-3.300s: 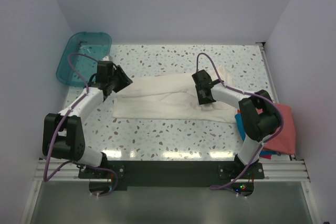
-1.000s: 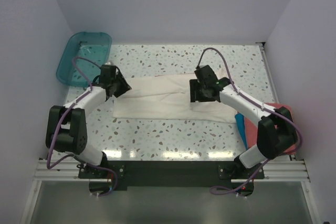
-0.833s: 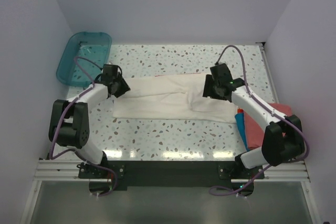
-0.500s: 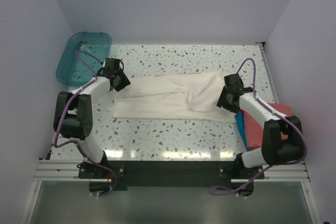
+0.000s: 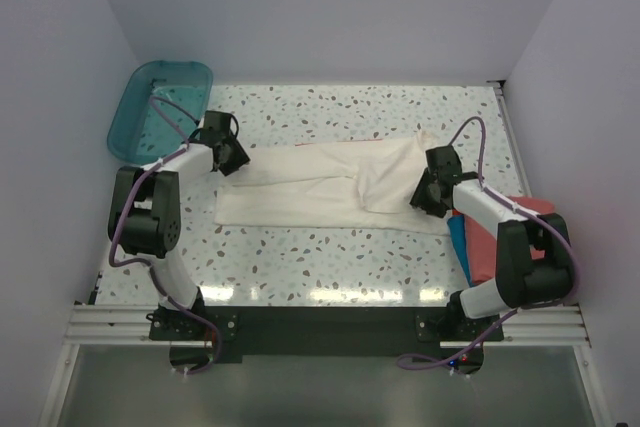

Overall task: Fold and stack the t-shirts
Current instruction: Fold the tshirt

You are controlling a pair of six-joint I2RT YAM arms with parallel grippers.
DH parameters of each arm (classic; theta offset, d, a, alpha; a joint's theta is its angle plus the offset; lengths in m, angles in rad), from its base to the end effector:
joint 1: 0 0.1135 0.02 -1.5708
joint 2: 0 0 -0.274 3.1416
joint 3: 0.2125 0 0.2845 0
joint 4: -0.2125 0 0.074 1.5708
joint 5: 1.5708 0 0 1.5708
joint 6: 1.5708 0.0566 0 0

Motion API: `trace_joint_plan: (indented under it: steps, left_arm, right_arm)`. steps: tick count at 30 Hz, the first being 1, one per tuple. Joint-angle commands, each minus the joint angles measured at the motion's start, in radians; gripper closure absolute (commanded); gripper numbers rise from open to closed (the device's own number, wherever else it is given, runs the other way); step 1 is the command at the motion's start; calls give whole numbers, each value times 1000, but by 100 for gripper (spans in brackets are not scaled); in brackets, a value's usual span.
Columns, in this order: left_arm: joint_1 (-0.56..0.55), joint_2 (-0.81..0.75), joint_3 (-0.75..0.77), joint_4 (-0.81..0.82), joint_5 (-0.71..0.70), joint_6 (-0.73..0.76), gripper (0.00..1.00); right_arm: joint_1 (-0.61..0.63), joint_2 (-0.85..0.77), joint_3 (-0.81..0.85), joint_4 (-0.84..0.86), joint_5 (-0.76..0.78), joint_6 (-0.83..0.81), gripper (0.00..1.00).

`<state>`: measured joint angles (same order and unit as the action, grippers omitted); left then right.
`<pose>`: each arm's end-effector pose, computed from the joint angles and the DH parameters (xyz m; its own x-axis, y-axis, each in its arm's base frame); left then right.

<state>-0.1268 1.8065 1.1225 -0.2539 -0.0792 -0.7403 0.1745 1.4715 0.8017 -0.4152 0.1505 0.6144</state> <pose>0.4118 -0.0480 0.1455 -0.6442 -0.5957 -0.4797 -0.4807 0.8032 -0.3519 0.3056 0.0453 0.1456 -0.7708 0.4429 -0.4580 0.4181 0.8940 0.1608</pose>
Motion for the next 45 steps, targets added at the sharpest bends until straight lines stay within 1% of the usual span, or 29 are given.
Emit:
trace_joint_plan:
  steps: [1,4,5,8,9,15,18,21,23,25,33,35,41,45]
  left_arm:
    - [-5,5,30,19,-13,7,59]
    - [-5,10,34,21,-10,4,59]
    - [-5,11,36,21,-8,5,59]
    - [-5,16,37,21,-5,5,59]
    - [-5,16,37,21,-7,5,59]
    - [-5,17,39,19,-5,12,59]
    - [-4,17,39,18,-5,13,59]
    - [-4,17,42,19,-5,13,59]
    - [-2,17,43,18,-4,13,59]
    - [-2,16,43,15,-4,13,59]
    - [4,11,45,12,-4,15,59]
    - [4,11,45,12,-4,15,59]
    - [7,16,45,13,-2,15,59]
    - [7,30,54,15,-2,16,59]
  right_arm:
    - [-1,-20,28,36,26,10,56]
    - [-3,-5,30,39,23,5,60]
    - [-1,-1,30,42,24,4,64]
    - [-3,24,31,50,23,-1,67]
    - [-3,27,31,53,21,-1,70]
    - [-3,23,40,56,31,-2,76]
    - [-3,26,45,47,32,-4,77]
    - [-1,21,53,43,35,-8,85]
    - [-3,16,56,33,35,-10,94]
    - [-1,-3,59,24,38,-11,99]
    - [-3,-109,50,-33,44,-16,100]
    - [-3,-163,36,-46,47,-10,100]
    - [-1,-296,-53,-86,41,19,100]
    - [-1,-396,-145,-97,31,50,100]
